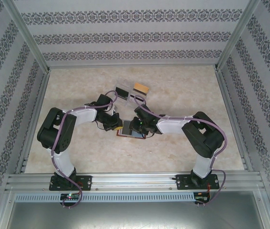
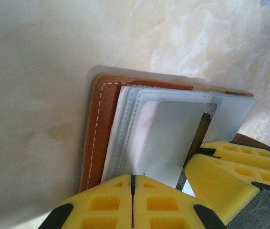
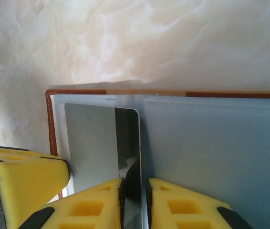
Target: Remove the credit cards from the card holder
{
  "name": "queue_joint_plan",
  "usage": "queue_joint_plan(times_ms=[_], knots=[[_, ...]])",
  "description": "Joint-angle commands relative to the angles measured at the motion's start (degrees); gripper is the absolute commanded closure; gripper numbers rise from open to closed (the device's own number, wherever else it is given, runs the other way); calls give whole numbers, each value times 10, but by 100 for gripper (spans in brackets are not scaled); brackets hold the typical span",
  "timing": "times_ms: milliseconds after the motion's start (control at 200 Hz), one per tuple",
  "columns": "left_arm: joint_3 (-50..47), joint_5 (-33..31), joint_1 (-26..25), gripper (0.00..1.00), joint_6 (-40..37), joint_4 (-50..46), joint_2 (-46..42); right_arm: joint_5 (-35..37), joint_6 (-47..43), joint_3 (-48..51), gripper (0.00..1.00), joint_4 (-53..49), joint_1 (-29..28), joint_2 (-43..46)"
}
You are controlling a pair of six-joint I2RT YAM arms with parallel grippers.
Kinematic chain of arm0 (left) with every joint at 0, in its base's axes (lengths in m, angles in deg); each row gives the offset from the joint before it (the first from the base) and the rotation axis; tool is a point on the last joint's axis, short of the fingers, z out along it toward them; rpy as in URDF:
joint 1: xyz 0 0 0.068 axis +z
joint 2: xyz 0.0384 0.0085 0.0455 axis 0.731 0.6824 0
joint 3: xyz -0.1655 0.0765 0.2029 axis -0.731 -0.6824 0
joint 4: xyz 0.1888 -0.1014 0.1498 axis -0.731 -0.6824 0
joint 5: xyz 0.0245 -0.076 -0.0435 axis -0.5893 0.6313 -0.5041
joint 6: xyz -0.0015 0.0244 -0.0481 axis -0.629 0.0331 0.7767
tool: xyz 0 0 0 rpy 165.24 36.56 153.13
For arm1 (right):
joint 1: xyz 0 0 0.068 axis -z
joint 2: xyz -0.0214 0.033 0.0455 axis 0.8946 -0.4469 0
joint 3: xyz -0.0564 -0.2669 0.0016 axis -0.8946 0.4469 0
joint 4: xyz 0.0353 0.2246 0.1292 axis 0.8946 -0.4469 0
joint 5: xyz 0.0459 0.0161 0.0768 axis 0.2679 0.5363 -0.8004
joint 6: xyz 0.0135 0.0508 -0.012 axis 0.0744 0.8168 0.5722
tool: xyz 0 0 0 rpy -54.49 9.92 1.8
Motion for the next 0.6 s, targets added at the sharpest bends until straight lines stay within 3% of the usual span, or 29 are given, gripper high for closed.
queue_joint_plan(times_ms=[0,340,594], knots=[[8,-24,-5,93,-14,-18,13,-13,1,-8,78,1,5,-14],[0,-42,-5,94,-12,-26,15,-4,3,4,91,8,9,2],[4,-50,-5,79,-11,-30,4,29,6,39,98,-1,15,42]])
